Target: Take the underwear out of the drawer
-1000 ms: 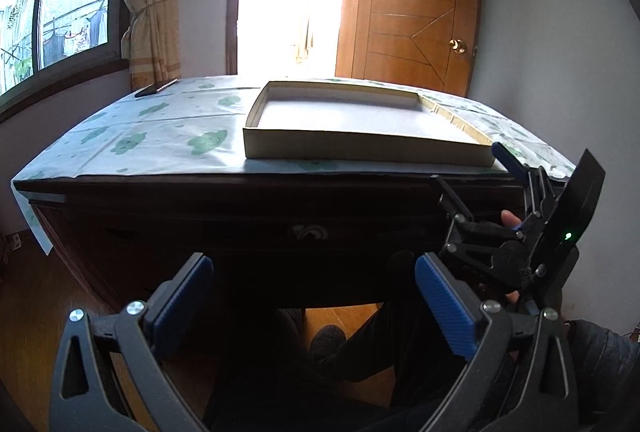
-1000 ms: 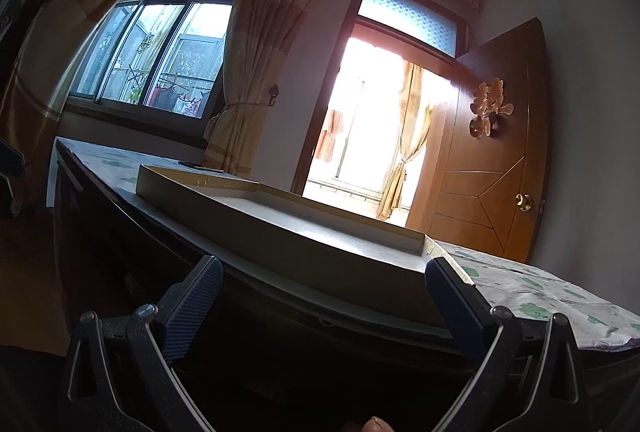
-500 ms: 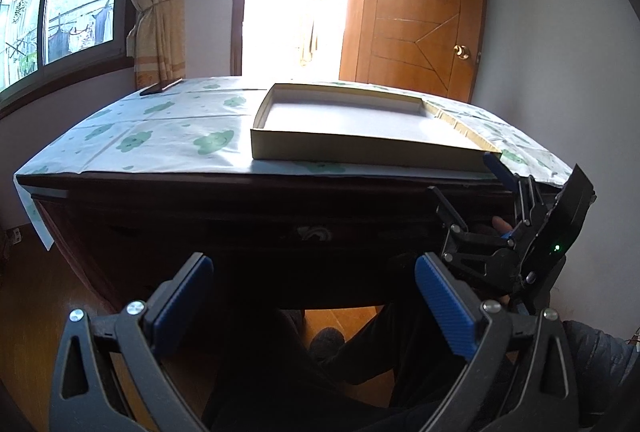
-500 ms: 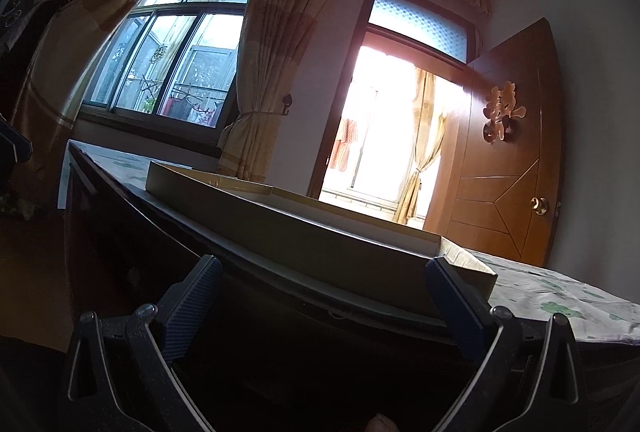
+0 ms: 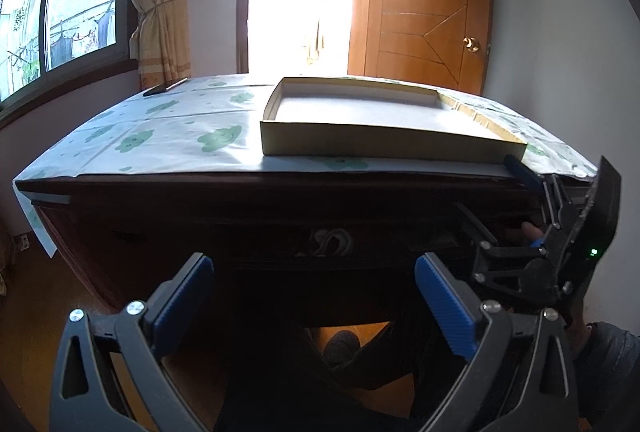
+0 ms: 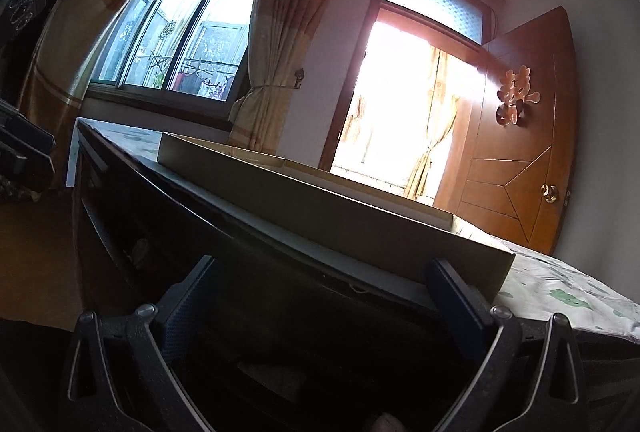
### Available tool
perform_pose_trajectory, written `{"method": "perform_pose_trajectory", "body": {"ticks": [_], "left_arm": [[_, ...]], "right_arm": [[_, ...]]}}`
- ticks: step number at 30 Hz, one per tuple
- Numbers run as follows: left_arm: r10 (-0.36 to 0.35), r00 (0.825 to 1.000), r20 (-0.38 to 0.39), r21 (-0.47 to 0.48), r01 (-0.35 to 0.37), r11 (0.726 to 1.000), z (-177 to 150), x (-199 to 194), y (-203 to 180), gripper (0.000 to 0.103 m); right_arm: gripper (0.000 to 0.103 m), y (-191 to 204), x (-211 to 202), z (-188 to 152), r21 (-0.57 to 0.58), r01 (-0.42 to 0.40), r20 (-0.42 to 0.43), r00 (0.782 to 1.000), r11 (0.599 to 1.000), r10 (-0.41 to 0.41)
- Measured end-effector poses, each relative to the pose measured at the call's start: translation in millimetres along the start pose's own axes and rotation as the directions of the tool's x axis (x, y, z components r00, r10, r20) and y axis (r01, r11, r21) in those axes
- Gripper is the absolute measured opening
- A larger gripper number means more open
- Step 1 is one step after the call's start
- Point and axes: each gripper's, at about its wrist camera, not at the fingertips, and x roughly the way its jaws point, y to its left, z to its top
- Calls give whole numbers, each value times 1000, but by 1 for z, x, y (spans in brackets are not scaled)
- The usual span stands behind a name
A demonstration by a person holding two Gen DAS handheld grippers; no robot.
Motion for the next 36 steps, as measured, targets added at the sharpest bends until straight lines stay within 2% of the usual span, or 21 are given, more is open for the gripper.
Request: {"method": "perform_pose_trajectory", "body": {"ticks": [5,36], "left_arm": [[-7,1000,-20,-12,7,1000,-3,8,3,103],[-28,999,-18,13,28,1000,-3,-10,-7,103]], "right_arm": [[102,1,-5,1,8,4,-14,1000,1000,-4],[102,15,-56,4,69,-25,-114,993,997,33]]}}
